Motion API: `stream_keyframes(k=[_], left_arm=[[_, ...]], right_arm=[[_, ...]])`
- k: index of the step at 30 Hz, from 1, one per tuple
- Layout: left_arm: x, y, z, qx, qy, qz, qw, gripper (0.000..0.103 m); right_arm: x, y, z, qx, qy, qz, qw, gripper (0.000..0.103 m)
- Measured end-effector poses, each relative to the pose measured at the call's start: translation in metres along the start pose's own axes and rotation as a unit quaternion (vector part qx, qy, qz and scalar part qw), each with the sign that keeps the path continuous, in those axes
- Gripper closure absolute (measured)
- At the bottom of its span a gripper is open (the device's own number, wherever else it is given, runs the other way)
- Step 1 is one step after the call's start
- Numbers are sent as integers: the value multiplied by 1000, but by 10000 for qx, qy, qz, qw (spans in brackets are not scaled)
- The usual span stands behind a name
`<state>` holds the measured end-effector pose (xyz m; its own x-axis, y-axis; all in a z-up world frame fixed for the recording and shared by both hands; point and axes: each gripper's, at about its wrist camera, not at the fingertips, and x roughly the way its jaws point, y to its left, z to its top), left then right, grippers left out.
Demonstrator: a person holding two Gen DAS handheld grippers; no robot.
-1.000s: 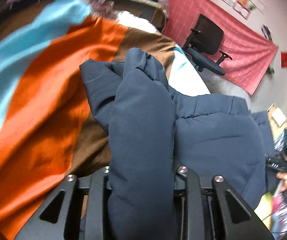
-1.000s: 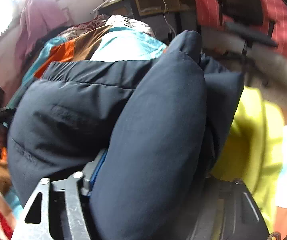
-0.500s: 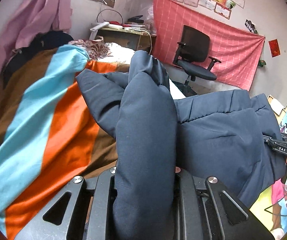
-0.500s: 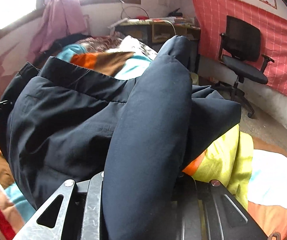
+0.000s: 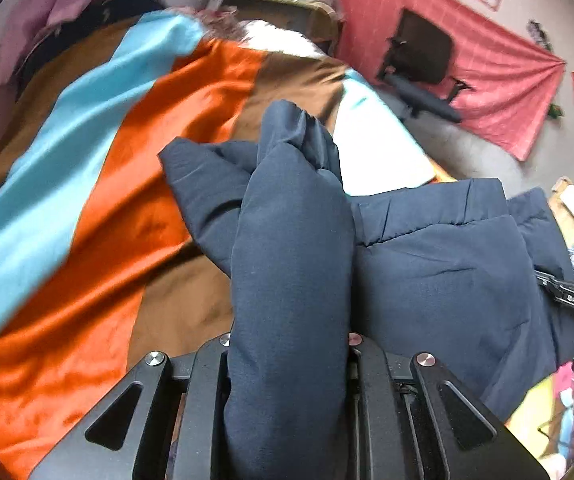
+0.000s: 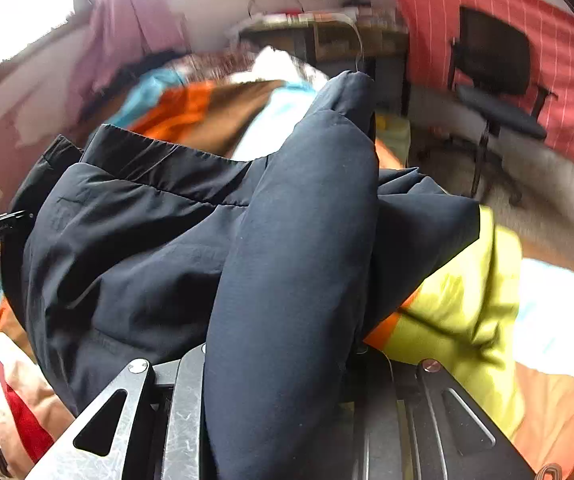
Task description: Fold large clothes
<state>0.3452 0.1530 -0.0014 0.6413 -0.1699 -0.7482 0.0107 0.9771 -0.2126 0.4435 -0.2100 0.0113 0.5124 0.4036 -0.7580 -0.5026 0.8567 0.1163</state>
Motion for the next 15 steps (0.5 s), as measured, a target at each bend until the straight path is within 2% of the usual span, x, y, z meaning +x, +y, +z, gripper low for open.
stream_keyframes(k=[2, 4, 7, 10, 12, 15], left_arm=[[6, 9, 2, -238, 0, -76, 9997, 86], [7, 16, 5, -480, 76, -193, 9986, 84], [6, 16, 9, -493, 156, -141, 9986, 78], [4, 20, 12, -578, 193, -9, 9981, 71], [0, 24, 13, -692, 234, 93, 9973, 66], [-11, 23, 9, -777, 248, 175, 9965, 61]], right_arm=[[24, -8, -11, 122, 270, -87, 9995, 77], [36, -17, -17, 268, 247, -153, 9992, 72], [38, -31, -19, 526, 156, -67, 9985, 63], [35, -33, -21, 508, 212, -128, 9984, 51], [30, -31, -23, 403, 183, -433, 9981, 32], [26, -30, -27, 324, 76, -654, 9973, 21]])
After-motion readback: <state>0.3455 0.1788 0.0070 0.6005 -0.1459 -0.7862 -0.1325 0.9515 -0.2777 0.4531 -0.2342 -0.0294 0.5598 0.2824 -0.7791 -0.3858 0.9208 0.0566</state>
